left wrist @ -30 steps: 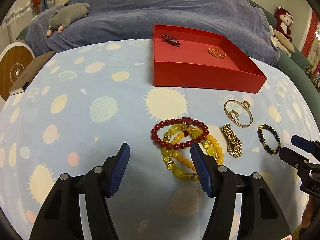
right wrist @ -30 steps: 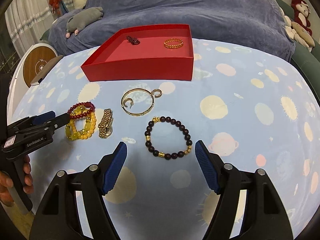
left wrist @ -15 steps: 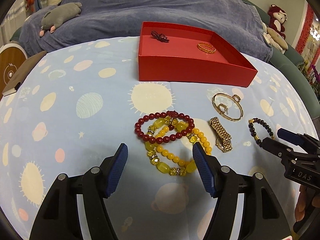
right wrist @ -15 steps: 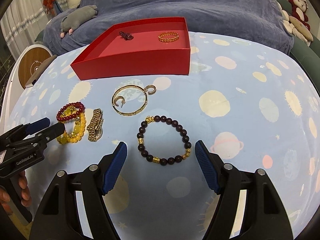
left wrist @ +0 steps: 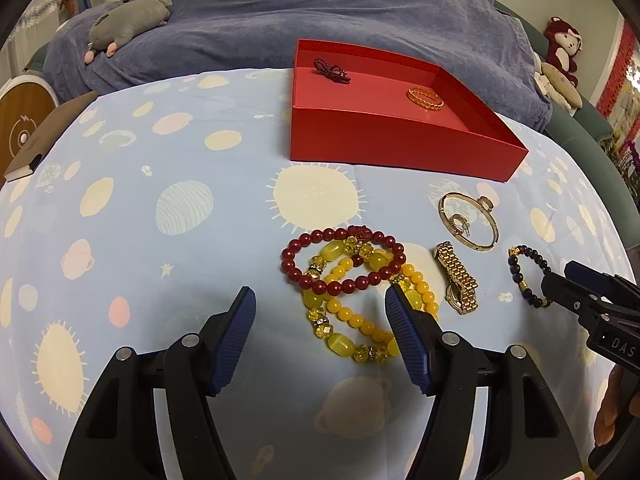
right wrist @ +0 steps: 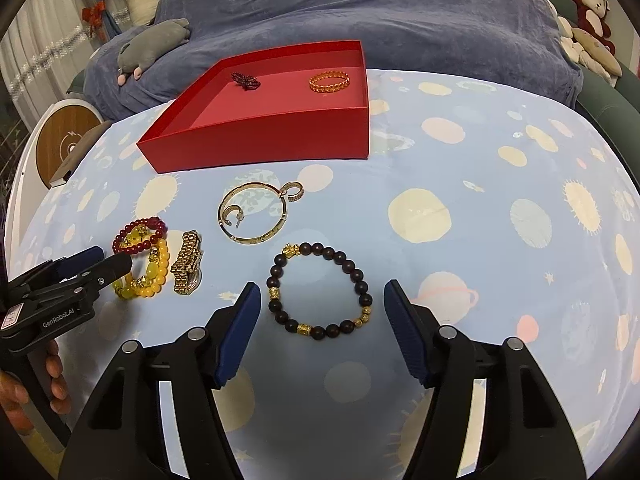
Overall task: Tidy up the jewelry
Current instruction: 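Lower the left tool onto the red bead bracelet and close on it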
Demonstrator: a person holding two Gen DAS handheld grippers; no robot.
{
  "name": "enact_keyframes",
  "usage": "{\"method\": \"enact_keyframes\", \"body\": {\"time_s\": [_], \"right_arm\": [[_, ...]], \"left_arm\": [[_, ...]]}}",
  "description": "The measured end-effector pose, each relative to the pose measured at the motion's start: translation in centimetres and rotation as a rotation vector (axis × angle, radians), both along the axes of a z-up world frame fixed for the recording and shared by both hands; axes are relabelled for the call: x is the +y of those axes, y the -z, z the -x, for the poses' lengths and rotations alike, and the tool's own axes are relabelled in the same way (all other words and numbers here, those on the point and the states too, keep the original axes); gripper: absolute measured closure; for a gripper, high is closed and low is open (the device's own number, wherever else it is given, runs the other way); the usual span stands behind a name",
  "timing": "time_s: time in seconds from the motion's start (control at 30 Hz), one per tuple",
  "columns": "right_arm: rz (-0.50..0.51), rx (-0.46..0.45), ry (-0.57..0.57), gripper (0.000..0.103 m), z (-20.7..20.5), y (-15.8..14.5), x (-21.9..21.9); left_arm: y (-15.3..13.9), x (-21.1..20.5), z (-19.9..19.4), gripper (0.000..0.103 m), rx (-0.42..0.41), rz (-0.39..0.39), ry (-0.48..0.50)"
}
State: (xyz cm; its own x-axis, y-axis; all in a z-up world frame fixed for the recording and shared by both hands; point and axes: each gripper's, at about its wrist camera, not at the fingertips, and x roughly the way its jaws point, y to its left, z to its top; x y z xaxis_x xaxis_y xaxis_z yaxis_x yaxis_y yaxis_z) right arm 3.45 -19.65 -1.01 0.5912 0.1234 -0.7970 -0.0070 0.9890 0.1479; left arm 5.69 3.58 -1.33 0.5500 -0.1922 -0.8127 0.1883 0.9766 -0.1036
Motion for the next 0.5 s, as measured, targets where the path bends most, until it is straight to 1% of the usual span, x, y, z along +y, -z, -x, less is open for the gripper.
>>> {"method": "enact_keyframes", "body": {"time_s": [0.2, 0.3, 0.5], "right_arm": [[-0.013, 0.009, -0.009, 0.042, -0.02, 0.06, 0.24], [-0.015, 0.008, -0.012, 0.042, 0.01, 0.04, 0.38], [-0.020, 0.008, -0.013, 0.042, 0.02, -0.02, 0.45]], "left_arm": [[0.54, -0.50, -0.59, 0.040, -0.021, -0.013, 0.020], [0.49, -0.69, -0.78, 0.046, -0.037, -0.014, 0.034], [0.19, -0.78, -1.00, 0.046, -0.059, -0.011, 0.030]]}}
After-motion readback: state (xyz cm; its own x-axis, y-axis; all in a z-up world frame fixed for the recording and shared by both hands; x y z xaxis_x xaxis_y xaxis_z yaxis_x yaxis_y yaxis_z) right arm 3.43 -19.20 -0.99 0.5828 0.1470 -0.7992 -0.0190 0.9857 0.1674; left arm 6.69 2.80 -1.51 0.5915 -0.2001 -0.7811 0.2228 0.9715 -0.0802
